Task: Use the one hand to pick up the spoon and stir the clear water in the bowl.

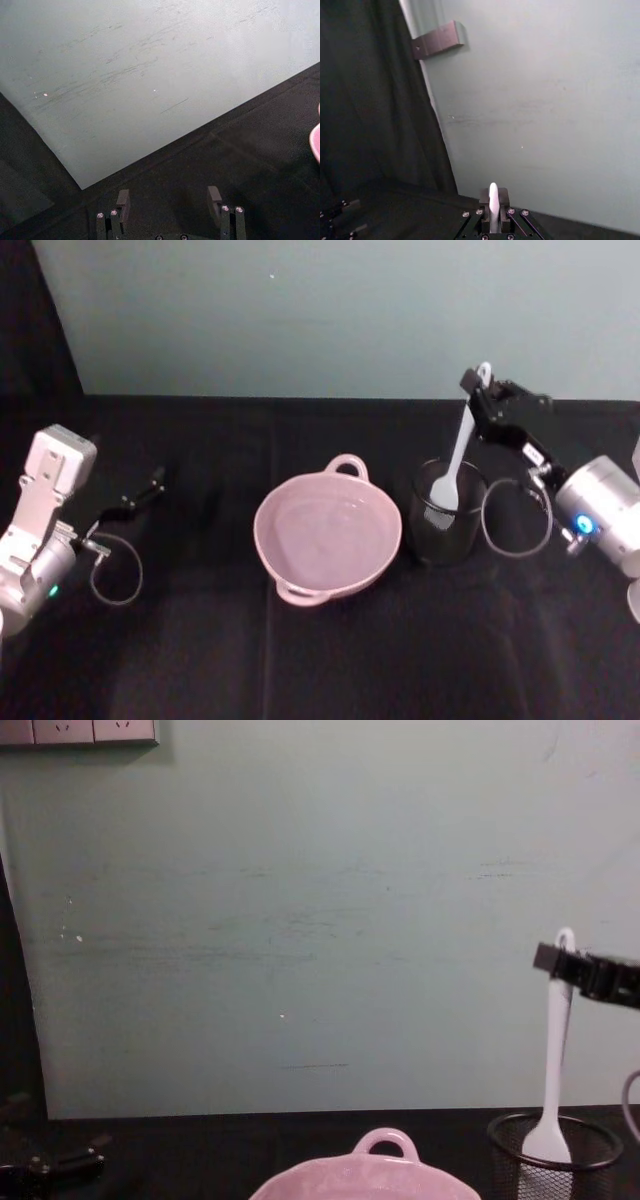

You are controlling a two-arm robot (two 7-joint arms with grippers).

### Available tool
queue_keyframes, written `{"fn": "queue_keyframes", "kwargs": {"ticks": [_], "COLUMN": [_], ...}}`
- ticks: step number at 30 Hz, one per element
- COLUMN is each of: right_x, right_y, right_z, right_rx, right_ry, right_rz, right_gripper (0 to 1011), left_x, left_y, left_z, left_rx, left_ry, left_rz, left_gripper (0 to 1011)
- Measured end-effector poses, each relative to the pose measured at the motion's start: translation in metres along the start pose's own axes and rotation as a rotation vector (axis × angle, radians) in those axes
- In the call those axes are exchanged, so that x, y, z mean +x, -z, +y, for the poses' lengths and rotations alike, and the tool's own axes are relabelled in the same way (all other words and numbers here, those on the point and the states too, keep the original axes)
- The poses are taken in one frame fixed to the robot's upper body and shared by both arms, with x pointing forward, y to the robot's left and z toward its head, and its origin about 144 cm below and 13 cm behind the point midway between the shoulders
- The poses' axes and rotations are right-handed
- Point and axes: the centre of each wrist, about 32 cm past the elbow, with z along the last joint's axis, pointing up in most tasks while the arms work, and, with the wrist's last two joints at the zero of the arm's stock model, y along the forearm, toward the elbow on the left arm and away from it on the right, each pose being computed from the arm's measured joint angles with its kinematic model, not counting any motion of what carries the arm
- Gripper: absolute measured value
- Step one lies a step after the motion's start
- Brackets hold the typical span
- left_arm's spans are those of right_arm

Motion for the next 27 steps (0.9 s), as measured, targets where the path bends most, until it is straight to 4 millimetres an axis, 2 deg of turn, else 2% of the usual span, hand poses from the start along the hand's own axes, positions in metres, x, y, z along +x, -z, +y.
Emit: {"fn": "queue_keyframes", "kwargs": {"ticks": [9,22,27], "right_x": [0.010,0.017,0.020], "right_y": [0.027,0.041,0.046], "right_z": [-0.006,-0.014,-0.018], "right_rx": [-0.005,0.027,0.041], "right_ry": [0.064,0.108,0.134], "right_rz": [0.173,0.297,0.330], "right_gripper": [110,113,224], "left_x": [0.000,0.000,0.000], "left_y": [0.000,0.000,0.000], "left_z": [0.000,0.000,0.000], "left_rx": [0.000,0.000,0.000], "left_ry": [0.000,0.000,0.000], "left_rz": [0.000,0.000,0.000], "left_gripper": [1011,1011,1011]}}
